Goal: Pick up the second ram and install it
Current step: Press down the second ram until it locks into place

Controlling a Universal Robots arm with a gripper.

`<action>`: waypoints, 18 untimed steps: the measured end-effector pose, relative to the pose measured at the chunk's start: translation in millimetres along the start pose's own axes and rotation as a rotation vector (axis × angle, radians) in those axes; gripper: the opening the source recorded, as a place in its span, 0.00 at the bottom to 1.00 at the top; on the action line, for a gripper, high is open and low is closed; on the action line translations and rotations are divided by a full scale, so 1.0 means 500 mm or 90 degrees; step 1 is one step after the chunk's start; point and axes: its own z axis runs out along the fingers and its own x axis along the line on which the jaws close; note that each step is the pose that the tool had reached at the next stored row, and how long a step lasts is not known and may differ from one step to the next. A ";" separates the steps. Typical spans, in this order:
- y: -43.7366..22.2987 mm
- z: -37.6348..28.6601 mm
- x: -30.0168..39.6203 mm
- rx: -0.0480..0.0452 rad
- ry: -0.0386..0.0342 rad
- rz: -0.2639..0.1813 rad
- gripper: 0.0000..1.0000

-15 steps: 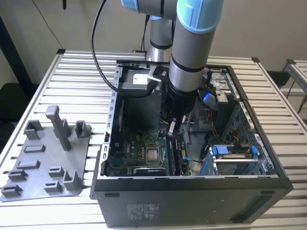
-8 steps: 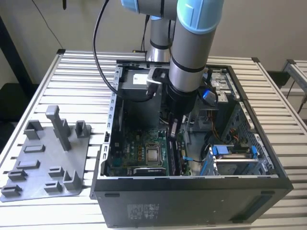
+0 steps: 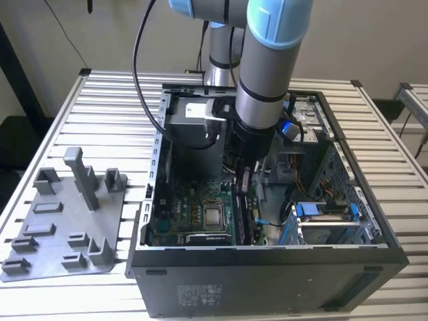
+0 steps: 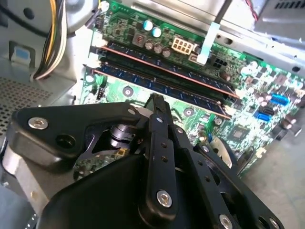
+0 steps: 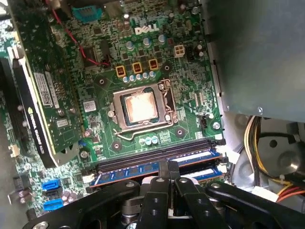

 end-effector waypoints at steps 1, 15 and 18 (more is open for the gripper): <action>0.000 0.000 0.000 -0.0005 -0.0014 -0.009 0.11; 0.000 0.001 0.000 -0.0051 -0.0108 -0.071 0.11; 0.000 0.001 0.000 -0.0058 -0.0105 -0.083 0.11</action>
